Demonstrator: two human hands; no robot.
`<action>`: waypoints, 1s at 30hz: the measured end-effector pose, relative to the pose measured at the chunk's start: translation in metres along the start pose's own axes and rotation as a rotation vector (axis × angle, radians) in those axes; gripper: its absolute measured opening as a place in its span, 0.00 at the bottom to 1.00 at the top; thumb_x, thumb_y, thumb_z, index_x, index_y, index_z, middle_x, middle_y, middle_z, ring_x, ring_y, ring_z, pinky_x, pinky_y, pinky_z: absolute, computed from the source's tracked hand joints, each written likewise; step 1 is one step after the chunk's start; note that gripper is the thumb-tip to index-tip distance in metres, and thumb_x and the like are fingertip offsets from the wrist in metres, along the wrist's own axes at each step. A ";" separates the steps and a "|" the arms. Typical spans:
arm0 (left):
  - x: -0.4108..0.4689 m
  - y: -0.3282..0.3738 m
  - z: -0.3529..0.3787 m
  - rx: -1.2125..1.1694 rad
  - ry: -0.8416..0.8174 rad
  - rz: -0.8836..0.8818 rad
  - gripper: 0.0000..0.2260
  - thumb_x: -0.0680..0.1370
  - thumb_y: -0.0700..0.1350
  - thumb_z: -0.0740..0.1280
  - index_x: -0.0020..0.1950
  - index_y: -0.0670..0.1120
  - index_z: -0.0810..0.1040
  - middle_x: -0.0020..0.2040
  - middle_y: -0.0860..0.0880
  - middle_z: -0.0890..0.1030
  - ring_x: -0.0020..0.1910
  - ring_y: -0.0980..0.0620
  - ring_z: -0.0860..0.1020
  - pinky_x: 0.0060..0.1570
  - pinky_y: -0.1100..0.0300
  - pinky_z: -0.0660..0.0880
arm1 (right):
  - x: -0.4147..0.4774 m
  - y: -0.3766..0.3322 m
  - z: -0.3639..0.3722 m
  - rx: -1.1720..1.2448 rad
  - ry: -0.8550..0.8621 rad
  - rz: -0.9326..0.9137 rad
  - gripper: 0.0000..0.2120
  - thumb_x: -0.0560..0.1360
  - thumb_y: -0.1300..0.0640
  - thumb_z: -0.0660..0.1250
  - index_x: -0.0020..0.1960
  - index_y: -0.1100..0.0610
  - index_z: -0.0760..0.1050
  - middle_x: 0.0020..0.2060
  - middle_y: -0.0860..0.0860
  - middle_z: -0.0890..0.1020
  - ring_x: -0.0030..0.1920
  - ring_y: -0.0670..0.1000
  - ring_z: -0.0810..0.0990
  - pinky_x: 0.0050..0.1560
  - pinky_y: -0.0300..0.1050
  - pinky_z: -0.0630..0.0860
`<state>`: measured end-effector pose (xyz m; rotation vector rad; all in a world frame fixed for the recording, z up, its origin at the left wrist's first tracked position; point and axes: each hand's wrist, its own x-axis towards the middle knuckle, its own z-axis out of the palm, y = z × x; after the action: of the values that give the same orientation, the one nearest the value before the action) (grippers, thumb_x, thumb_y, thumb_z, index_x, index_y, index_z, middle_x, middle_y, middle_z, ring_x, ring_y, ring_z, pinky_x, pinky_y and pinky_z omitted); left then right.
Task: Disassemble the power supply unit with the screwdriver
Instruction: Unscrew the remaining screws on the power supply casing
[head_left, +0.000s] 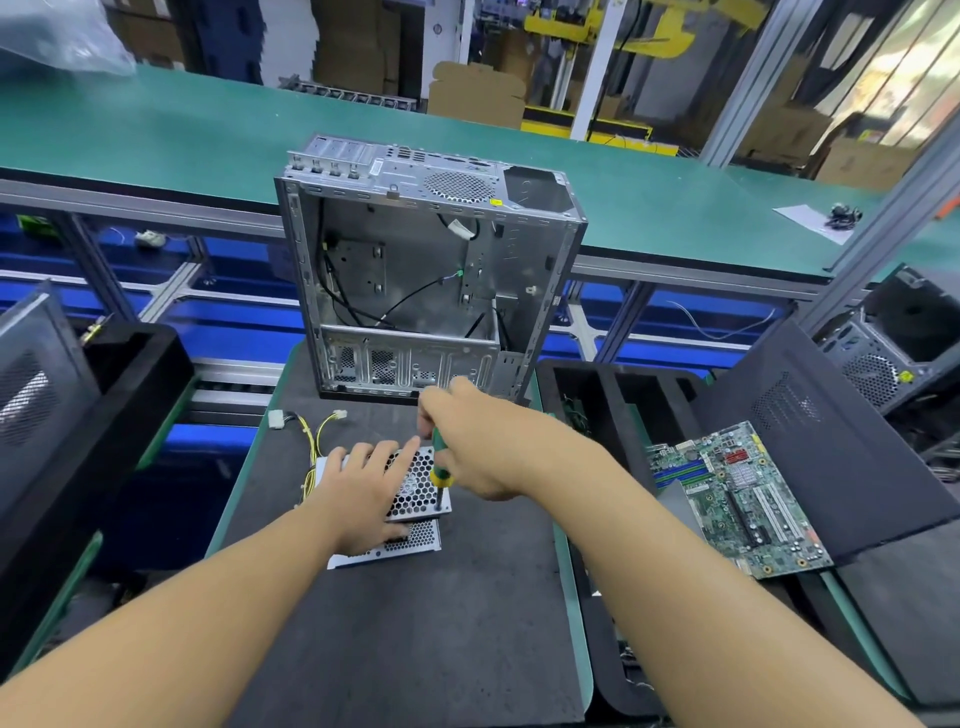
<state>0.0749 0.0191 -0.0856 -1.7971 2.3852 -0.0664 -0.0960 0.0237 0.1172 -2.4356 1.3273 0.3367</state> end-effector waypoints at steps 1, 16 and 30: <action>0.000 0.000 0.000 0.000 -0.002 0.001 0.46 0.73 0.71 0.61 0.80 0.48 0.44 0.75 0.48 0.57 0.70 0.44 0.62 0.67 0.47 0.59 | -0.001 0.000 -0.001 0.017 -0.034 -0.008 0.10 0.79 0.62 0.61 0.57 0.52 0.65 0.53 0.53 0.66 0.41 0.54 0.74 0.37 0.50 0.69; 0.004 -0.003 -0.003 -0.049 -0.022 0.008 0.47 0.73 0.70 0.63 0.80 0.48 0.44 0.76 0.50 0.56 0.71 0.45 0.61 0.67 0.47 0.59 | -0.005 0.006 -0.009 -0.067 -0.133 0.042 0.11 0.76 0.63 0.64 0.51 0.48 0.67 0.53 0.53 0.67 0.42 0.57 0.77 0.39 0.50 0.74; -0.003 -0.002 0.006 0.006 0.055 0.056 0.46 0.73 0.71 0.60 0.80 0.46 0.47 0.72 0.46 0.62 0.64 0.43 0.66 0.58 0.45 0.63 | 0.016 -0.020 -0.004 0.001 -0.036 0.148 0.09 0.80 0.60 0.60 0.58 0.57 0.64 0.56 0.56 0.69 0.51 0.60 0.74 0.50 0.56 0.75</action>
<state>0.0788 0.0216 -0.0913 -1.7465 2.4685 -0.1176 -0.0703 0.0201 0.1192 -2.3248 1.4955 0.4158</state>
